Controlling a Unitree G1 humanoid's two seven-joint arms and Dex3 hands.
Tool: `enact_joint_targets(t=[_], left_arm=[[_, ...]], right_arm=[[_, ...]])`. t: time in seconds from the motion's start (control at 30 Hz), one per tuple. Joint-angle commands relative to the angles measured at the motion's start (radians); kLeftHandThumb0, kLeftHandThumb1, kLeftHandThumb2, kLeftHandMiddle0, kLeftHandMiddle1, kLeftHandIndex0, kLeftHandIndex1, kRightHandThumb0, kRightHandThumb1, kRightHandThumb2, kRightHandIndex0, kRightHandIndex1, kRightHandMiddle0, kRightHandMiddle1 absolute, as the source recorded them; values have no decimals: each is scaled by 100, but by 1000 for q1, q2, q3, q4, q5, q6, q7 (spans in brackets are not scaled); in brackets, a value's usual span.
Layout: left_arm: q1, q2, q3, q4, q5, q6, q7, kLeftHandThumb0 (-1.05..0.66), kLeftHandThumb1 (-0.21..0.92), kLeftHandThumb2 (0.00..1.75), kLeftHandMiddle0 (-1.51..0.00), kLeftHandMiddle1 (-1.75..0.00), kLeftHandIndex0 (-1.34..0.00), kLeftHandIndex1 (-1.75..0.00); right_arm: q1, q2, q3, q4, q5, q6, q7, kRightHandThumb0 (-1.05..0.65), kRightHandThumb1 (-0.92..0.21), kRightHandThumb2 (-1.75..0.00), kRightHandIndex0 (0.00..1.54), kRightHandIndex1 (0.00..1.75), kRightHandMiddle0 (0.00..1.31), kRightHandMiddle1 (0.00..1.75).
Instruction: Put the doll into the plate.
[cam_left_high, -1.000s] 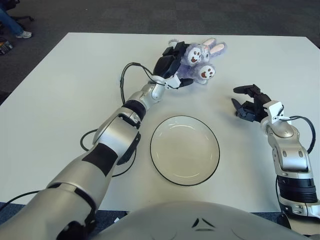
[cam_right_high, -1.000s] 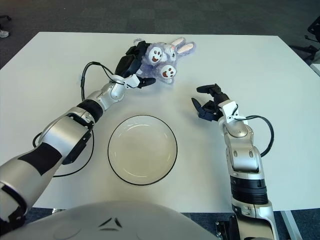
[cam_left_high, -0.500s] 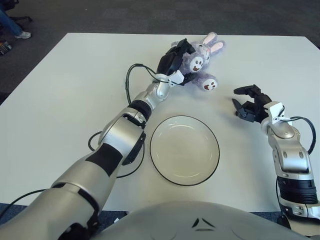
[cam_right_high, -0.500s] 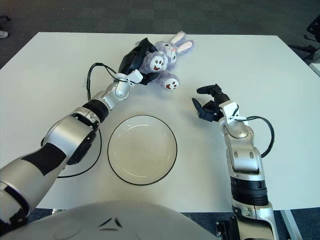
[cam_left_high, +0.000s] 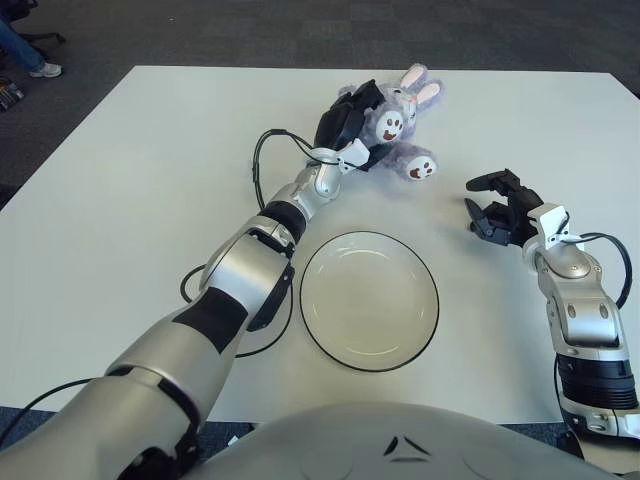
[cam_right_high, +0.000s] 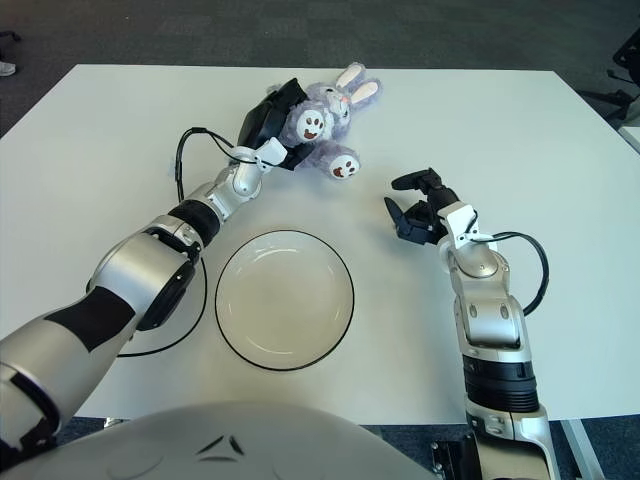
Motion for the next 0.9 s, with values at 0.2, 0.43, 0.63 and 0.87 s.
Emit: enact_joint_targets(t=[0.2, 0.43, 0.63, 0.87], left_arm=[[-6, -5, 15, 2, -15, 2, 13, -1, 20, 145, -59, -175, -58, -173], [5, -5, 22, -1, -26, -18, 10, -1, 17, 147, -61, -175, -60, -172], [26, 4, 32, -10, -48, -56, -29, -1, 17, 148, -61, -175, -61, -172], [56, 23, 42, -37, -70, -127, -68, -1, 17, 148, -61, -174, -61, -172]], right_arm=[[28, -20, 10, 28, -4, -46, 16, -53, -66, -86, 60, 172, 0, 143], [31, -20, 1, 45, 11, -68, 29, -54, -66, -85, 79, 174, 0, 147], [29, -18, 1, 54, 10, -80, 31, -54, -65, -84, 98, 175, 0, 150], [23, -13, -11, 56, 24, -75, 34, -52, -63, -88, 112, 175, 0, 153]])
